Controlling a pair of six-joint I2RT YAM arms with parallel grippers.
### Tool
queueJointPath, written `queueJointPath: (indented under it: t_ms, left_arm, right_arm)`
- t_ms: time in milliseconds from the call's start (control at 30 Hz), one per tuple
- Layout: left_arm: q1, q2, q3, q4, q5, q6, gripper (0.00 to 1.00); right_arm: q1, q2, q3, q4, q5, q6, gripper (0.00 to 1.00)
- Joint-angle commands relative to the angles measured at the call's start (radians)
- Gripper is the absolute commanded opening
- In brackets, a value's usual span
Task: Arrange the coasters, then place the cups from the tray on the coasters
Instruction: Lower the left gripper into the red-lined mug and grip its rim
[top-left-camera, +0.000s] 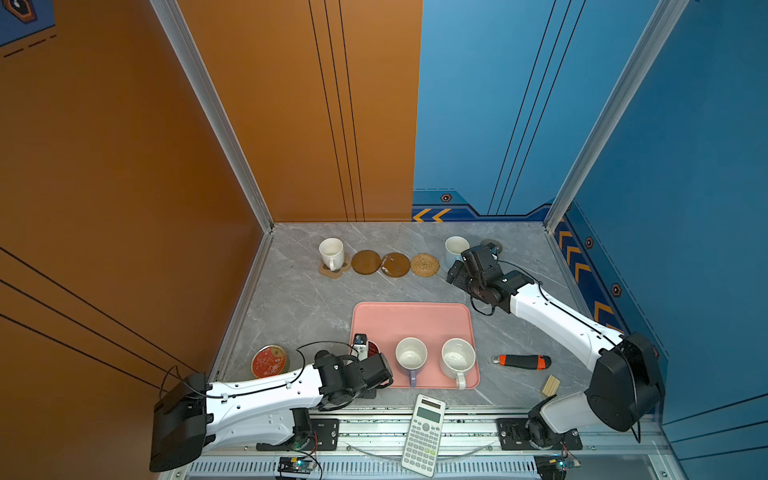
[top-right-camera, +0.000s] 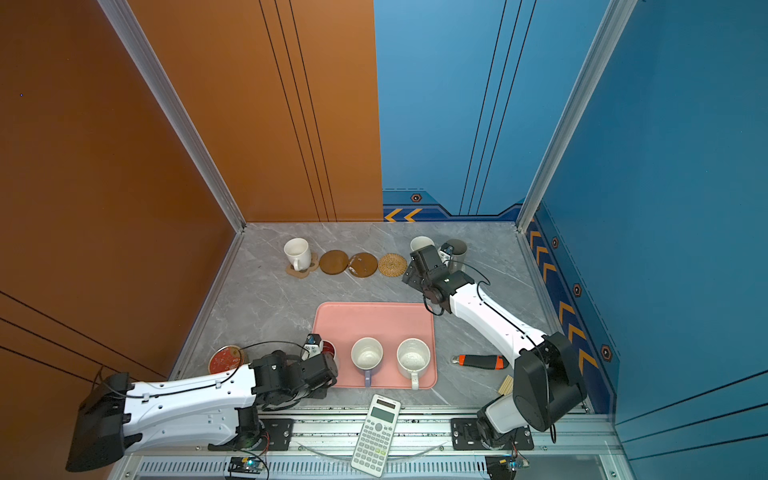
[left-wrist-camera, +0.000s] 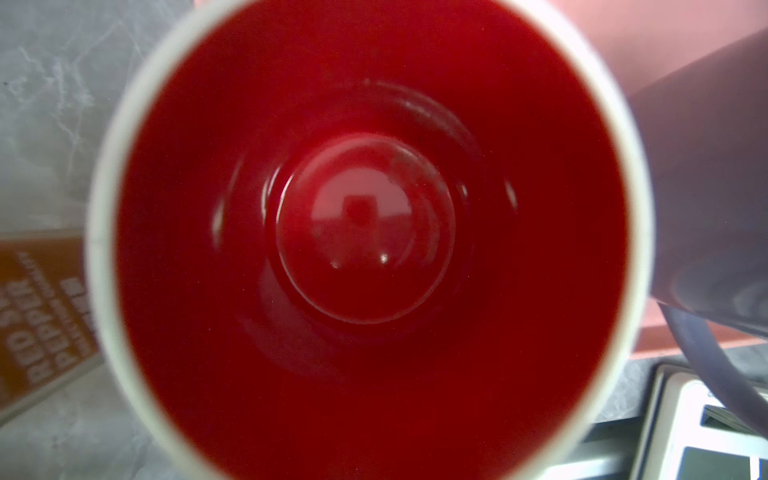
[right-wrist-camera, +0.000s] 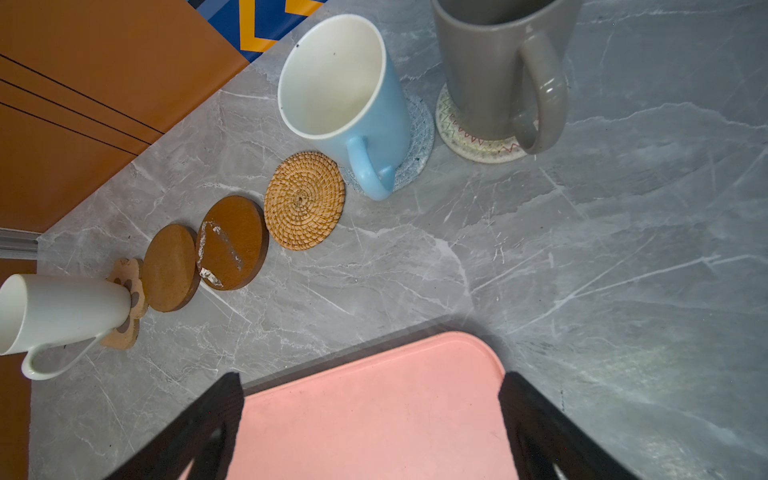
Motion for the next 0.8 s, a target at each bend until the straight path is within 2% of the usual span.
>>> queueJointPath:
  t_ms: [0,767]
  left_arm:
    - [0.014,0.005,-0.011,-0.012,0.002,-0.001,0.01]
    - [0.001,-0.038,0.07,-0.02,-0.068,0.039,0.0]
  right_arm:
    - [-0.006,0.009,0.0,0.005,-0.004,0.014,0.95]
    - [-0.016,0.007,-0.005,0.004,-0.012,0.013,0.95]
